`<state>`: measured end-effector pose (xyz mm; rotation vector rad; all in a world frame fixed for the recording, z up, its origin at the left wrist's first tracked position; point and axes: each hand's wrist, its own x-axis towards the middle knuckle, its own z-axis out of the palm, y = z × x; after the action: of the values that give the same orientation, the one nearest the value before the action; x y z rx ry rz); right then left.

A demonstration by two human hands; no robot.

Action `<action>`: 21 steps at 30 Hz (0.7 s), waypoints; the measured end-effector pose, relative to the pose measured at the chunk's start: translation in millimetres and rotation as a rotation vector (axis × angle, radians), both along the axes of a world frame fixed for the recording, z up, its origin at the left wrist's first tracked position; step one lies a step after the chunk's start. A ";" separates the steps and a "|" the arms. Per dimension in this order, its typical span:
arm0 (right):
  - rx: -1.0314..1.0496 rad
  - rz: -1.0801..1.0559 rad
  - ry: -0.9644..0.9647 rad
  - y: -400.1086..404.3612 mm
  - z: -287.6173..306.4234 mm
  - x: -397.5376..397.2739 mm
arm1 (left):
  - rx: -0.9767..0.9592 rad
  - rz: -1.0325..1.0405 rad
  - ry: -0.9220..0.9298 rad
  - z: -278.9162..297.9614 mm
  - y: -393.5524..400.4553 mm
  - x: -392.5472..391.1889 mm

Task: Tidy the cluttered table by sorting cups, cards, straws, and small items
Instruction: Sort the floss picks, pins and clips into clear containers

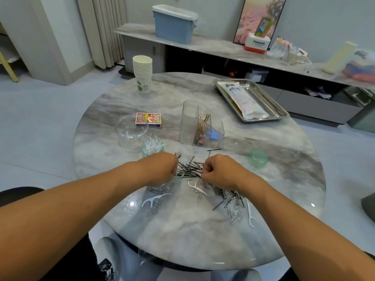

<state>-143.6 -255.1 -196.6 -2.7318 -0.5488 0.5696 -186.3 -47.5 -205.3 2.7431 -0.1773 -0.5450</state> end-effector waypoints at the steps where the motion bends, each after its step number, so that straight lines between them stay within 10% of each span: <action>1: 0.079 -0.044 0.030 -2.5 2.8 2.2 | -0.108 0.055 -0.007 3.2 0.1 1.4; 5: 0.522 -0.283 0.244 -11.6 12.8 10.6 | -0.696 0.374 0.152 12.1 0.7 6.8; 13: 1.030 -0.467 0.465 -2.5 26.3 7.2 | -1.015 0.560 0.287 13.4 -7.9 7.3; 17: 1.091 -0.375 0.110 4.5 14.2 4.5 | -1.197 0.606 0.378 18.6 -7.3 5.9; 21: 0.760 0.155 -0.503 6.2 -2.5 -1.9 | -1.326 0.631 0.405 21.4 -7.5 7.8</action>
<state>-145.5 -248.9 -199.1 -2.0793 -0.8781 -0.2806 -178.5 -55.0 -183.9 1.2580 0.3179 -0.4993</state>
